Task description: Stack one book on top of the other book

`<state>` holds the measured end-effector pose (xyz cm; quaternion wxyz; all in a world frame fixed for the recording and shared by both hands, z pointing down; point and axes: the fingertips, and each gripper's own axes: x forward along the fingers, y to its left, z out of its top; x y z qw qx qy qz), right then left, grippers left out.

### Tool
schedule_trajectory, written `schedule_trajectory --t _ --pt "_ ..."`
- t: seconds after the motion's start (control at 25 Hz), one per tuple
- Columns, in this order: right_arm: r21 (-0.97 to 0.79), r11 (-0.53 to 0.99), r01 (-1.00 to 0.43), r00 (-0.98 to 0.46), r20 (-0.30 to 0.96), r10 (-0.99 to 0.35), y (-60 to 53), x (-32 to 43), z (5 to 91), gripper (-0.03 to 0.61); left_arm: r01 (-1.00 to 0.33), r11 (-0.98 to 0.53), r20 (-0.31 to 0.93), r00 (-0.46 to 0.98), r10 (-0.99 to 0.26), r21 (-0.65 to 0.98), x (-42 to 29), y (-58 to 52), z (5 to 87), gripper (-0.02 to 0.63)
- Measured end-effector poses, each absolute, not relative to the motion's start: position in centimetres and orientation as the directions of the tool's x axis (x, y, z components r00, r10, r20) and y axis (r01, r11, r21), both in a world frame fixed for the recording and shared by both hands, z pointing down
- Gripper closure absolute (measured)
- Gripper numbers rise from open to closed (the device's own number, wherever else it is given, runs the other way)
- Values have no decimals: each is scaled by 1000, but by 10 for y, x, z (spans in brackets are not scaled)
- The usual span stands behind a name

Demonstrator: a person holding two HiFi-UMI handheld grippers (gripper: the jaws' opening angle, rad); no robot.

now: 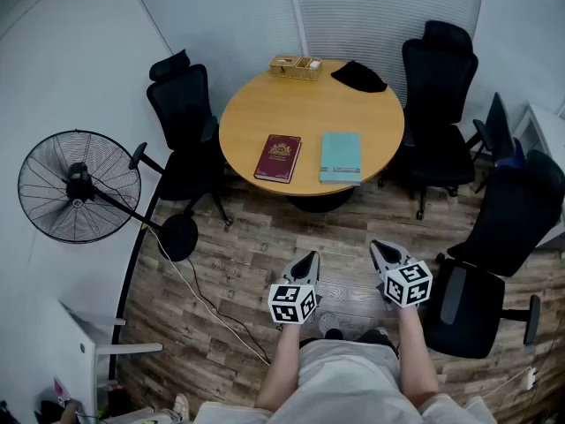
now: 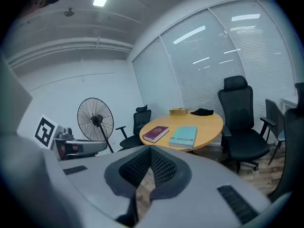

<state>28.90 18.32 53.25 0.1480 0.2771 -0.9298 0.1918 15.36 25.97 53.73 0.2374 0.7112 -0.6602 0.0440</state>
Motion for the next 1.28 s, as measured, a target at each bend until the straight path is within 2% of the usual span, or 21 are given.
schedule_trajectory --t 0.2,0.44,0.68,0.72,0.8,0.92,1.0,1.28 --pt "-277 766 -581 -796 388 -464 185 282 538 560 -964 -32 360 130 -924 264 144 261 533 586" --pt "-393 717 -577 -814 356 -460 184 270 543 557 -966 -32 367 127 -922 255 131 259 539 584" --pt "-395 689 -608 -792 367 -488 179 269 549 475 -968 -14 371 109 -922 250 118 257 543 579" --pt "-389 689 -612 -788 370 -492 179 269 549 445 -968 -9 373 105 -922 249 116 256 545 565" --pt "-382 686 -619 -783 372 -499 178 267 550 423 -969 -3 380 99 -920 246 112 256 547 493" --pt "-373 694 -616 -784 384 -488 178 261 552 384 -969 -2 387 101 -916 248 108 254 550 442" --pt "-366 715 -596 -795 393 -462 181 255 553 316 -967 -4 396 108 -912 253 105 252 551 396" --pt "-378 698 -608 -789 390 -475 181 255 554 313 -961 18 422 105 -900 277 89 255 563 345"
